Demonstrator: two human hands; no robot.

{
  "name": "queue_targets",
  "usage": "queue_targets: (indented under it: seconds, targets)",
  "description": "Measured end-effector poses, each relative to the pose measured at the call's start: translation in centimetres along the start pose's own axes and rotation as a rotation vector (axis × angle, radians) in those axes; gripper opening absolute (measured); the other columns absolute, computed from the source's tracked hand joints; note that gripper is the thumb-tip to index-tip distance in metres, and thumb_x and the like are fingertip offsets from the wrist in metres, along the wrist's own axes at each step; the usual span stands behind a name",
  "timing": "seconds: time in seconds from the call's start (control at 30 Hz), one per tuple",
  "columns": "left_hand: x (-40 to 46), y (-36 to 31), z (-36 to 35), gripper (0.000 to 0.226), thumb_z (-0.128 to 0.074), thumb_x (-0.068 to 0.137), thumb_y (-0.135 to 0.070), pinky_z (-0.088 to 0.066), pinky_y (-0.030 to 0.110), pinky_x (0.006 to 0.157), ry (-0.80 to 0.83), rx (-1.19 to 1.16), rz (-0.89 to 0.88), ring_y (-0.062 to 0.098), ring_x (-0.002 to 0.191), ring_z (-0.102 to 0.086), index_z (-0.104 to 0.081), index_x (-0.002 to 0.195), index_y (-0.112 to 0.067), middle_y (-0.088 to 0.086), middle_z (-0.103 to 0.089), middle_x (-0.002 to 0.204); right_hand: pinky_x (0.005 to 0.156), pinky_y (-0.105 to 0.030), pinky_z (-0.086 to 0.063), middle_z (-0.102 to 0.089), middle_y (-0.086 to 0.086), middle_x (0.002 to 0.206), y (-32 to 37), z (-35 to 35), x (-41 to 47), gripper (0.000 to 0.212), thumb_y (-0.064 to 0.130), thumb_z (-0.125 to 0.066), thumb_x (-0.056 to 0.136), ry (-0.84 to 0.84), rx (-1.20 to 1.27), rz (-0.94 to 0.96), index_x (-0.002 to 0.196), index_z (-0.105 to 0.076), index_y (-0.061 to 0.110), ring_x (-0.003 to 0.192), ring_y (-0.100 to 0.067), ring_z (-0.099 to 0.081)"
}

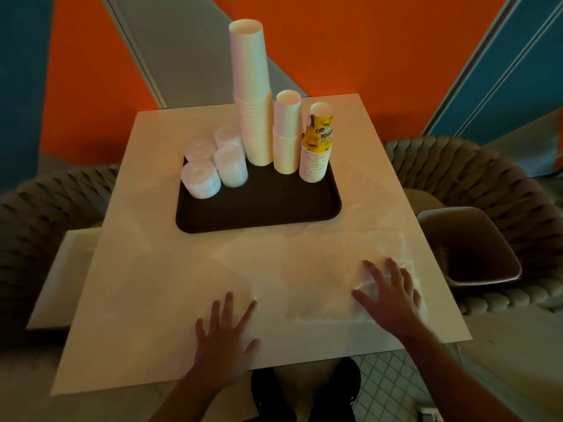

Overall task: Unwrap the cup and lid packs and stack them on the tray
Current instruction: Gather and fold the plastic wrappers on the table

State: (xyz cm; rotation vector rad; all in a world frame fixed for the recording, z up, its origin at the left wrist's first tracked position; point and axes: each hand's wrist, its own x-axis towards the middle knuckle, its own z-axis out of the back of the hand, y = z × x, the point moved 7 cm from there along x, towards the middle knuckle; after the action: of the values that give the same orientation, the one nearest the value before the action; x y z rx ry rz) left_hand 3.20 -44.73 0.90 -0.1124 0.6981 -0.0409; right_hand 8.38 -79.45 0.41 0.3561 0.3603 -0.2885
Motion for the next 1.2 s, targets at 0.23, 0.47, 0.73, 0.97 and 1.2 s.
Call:
queue_targets:
  seconds: [0.23, 0.47, 0.73, 0.97, 1.2]
  targets:
    - [0.2, -0.5, 1.2, 0.078, -0.031, 0.101, -0.060, -0.011, 0.053, 0.119, -0.060, -0.140, 0.001, 0.019, 0.154, 0.007, 0.009, 0.159, -0.026, -0.013, 0.018, 0.165, 0.120, -0.057, -0.018, 0.003, 0.000, 0.170, 1.6, -1.2, -1.3, 0.080, 0.073, -0.054, 0.088, -0.002, -0.006, -0.002, 0.155, -0.015, 0.054, 0.154, -0.034, 0.000]
    - [-0.8, -1.3, 5.8, 0.070, -0.045, 0.104, -0.045, -0.016, 0.040, 0.123, -0.062, -0.926, -0.023, 0.013, 0.153, -0.012, -0.007, 0.160, -0.029, -0.010, -0.001, 0.168, 0.121, -0.056, -0.015, 0.007, 0.000, 0.169, 4.7, -3.0, -3.3, 0.077, 0.074, -0.046, 0.091, 0.008, -0.038, 0.000, 0.155, -0.011, 0.053, 0.154, -0.035, 0.002]
    - [-2.5, -7.0, 9.5, 0.067, -0.042, 0.103, -0.047, -0.026, 0.029, 0.104, 0.032, -1.132, -0.133, 0.018, 0.151, -0.019, -0.010, 0.160, -0.030, -0.007, -0.007, 0.167, 0.117, -0.055, -0.030, -0.014, -0.001, 0.166, 9.6, -0.7, -5.7, 0.091, 0.072, -0.060, 0.083, 0.038, 0.441, -0.004, 0.157, -0.018, 0.039, 0.150, -0.031, -0.020]
    - [-1.5, -11.4, 10.2, 0.070, -0.042, 0.103, -0.050, -0.031, 0.029, 0.097, 0.091, -1.171, -0.135, 0.022, 0.146, -0.032, -0.011, 0.160, -0.026, -0.001, -0.015, 0.166, 0.081, -0.019, -0.056, -0.058, 0.003, 0.137, 15.3, 0.2, -6.7, 0.085, 0.039, -0.080, 0.084, 0.148, 0.660, 0.057, 0.152, -0.031, 0.024, 0.117, -0.013, -0.060]
    - [-0.3, -13.9, 10.2, 0.068, -0.041, 0.104, -0.050, -0.027, 0.030, 0.105, 0.118, -1.196, -0.168, 0.018, 0.147, -0.027, -0.012, 0.160, -0.026, 0.000, -0.015, 0.167, 0.050, -0.007, -0.043, -0.069, 0.006, 0.081, 11.7, 1.6, -4.4, 0.011, 0.007, -0.062, 0.096, -0.007, 0.742, -0.026, 0.101, -0.068, 0.015, 0.063, 0.001, -0.062]
